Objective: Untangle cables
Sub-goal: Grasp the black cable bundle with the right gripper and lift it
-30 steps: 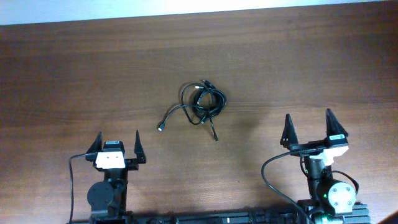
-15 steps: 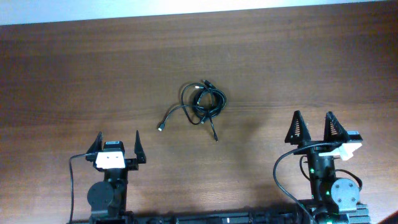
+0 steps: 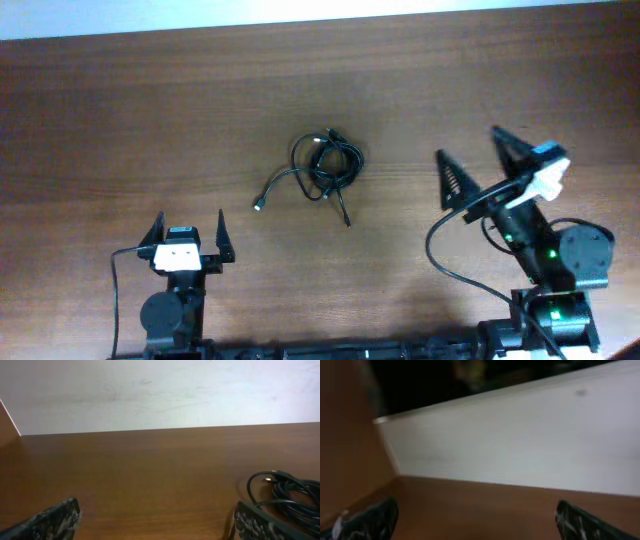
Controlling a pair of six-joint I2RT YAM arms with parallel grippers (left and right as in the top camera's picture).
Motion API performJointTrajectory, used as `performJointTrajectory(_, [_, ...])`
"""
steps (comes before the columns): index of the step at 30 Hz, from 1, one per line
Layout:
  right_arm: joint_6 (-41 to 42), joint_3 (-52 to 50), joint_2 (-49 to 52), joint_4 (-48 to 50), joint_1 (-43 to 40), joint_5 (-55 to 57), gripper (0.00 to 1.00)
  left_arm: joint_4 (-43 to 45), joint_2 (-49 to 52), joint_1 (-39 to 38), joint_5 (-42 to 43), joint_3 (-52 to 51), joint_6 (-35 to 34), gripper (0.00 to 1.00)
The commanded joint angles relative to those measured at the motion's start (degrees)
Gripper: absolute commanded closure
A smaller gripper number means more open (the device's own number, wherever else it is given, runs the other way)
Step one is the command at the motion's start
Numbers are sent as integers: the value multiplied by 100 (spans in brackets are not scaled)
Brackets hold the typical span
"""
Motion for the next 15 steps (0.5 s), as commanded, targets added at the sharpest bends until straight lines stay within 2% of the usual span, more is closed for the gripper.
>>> performJointTrajectory(1, [293,146,494,385,26,-896,2,9,-24,24,61,-44,-57,1])
performJointTrajectory(2, [426,267,793,293,26,-693,1,9,-24,24,61,-44,-57,1])
performJointTrajectory(4, [538,807,1506,-422,26,-697,8,9,-24,24,61,-44,-57,1])
performJointTrajectory(5, [551,1283,1969,-1139,26,-697,9,9,-24,24,61,-44,-57,1])
performJointTrajectory(7, [553,1862,2629,-2015,28,-745,16,9,-24,24,61,-44,-57,1])
performJointTrajectory(8, [573,1987,2872,-2317,33,-870,16,9,-24,24,61,-44,-57,1])
performJointTrajectory(10, [831,1991,3296,-2527,33,-1808,1,9,-24,24,61,-44,-57,1])
performJointTrajectory(12, [828,1989,3606,-2559,33,-1827,2,9,-24,24,61,-44,-57,1])
performJointTrajectory(14, [728,1987,4151,-2463,39,-933,1,9,-24,24,61,-44,-57,1])
performJointTrajectory(15, [190,1987,4660,-2343,184,-195,9,9,-24,24,61,-44,-57,1])
